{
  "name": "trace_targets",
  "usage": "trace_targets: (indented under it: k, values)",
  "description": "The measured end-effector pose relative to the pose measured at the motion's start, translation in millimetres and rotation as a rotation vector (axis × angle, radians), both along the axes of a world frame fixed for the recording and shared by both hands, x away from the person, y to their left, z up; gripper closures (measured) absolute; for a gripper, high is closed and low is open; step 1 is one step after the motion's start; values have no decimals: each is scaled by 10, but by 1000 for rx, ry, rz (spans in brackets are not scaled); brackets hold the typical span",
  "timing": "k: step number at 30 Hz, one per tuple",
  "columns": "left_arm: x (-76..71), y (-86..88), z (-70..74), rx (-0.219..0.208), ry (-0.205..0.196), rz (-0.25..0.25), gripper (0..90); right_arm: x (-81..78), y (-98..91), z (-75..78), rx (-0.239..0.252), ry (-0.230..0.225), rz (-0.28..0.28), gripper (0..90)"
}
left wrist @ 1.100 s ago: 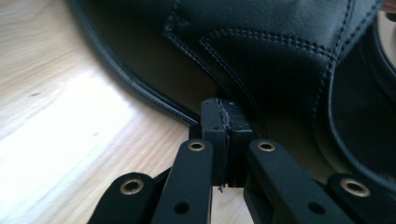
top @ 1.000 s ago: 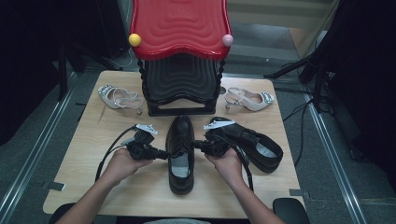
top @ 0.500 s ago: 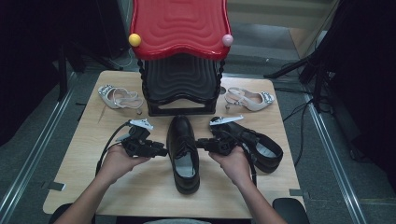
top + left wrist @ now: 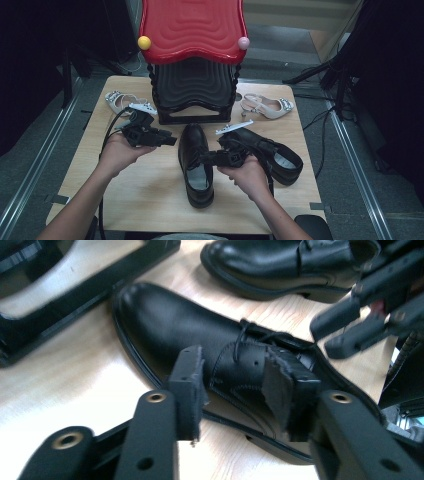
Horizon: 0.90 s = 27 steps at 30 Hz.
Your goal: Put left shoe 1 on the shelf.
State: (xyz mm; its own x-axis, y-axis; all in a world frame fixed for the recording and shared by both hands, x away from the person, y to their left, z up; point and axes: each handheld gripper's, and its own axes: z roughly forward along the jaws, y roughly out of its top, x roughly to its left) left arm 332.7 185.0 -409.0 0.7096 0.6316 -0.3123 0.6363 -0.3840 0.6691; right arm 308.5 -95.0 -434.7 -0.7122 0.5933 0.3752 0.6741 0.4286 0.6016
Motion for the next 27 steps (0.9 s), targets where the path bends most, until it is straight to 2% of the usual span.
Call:
trace_targets:
  k: [5, 7, 9, 11, 12, 18, 19, 27]
  values:
    - [96, 12, 205, -22, -29, -1, 741, -79, 135, 44, -22, 0, 50, 734]
    - [150, 18, 309, -20, -51, 4, 765, -84, 177, 45, -25, 38, 39, 727]
    - [189, 17, 390, -13, -71, 6, 791, -84, 223, 31, -27, 49, 40, 714]
    - [226, 8, 487, -8, -86, 7, 816, -81, 261, 20, -25, 87, 38, 713]
    - [242, 4, 523, -5, -96, 8, 827, -81, 279, 10, -29, 90, 41, 713]
    - [335, -29, 727, 4, -127, 7, 858, -118, 386, -53, -70, 126, 47, 688]
    - [335, -29, 727, 4, -127, 7, 858, -118, 386, -53, -70, 126, 47, 688]
    - [431, -57, 982, 14, -174, 18, 870, -159, 530, -213, -130, 162, 71, 650]
